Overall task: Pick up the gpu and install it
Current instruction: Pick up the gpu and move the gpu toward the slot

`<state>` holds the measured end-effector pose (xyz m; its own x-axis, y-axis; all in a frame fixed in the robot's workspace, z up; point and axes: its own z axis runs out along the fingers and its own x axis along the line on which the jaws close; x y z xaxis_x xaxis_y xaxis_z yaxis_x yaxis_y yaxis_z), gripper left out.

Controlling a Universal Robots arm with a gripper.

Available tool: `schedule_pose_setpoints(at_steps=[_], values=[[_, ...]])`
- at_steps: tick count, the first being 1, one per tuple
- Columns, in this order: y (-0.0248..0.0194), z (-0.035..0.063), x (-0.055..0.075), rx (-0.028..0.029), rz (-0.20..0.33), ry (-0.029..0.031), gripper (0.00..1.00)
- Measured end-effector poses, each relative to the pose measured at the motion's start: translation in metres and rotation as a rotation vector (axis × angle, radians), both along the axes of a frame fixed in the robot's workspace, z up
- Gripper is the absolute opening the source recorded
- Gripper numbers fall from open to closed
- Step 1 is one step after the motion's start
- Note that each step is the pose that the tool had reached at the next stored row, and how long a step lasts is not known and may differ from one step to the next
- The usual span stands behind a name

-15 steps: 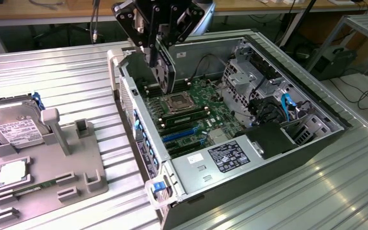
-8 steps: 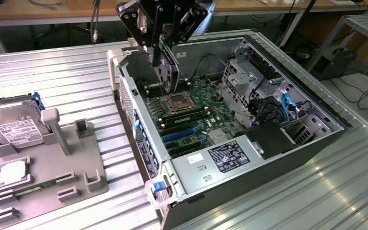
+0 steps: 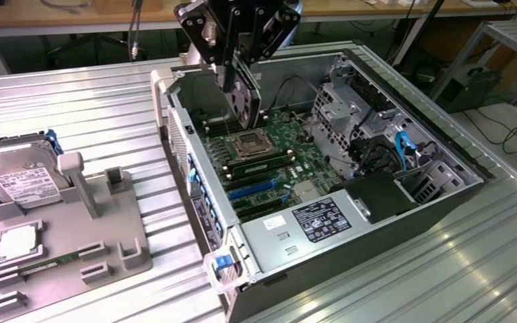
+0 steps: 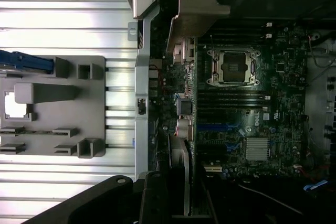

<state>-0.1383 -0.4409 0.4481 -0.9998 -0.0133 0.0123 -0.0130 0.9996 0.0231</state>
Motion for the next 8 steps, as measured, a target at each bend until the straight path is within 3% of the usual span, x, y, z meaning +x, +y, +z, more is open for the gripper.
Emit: schedule_pose_setpoints(at_steps=[8], values=[[0.0000,-0.0003,0.0083,0.0001,0.000,-0.0001,0.27]])
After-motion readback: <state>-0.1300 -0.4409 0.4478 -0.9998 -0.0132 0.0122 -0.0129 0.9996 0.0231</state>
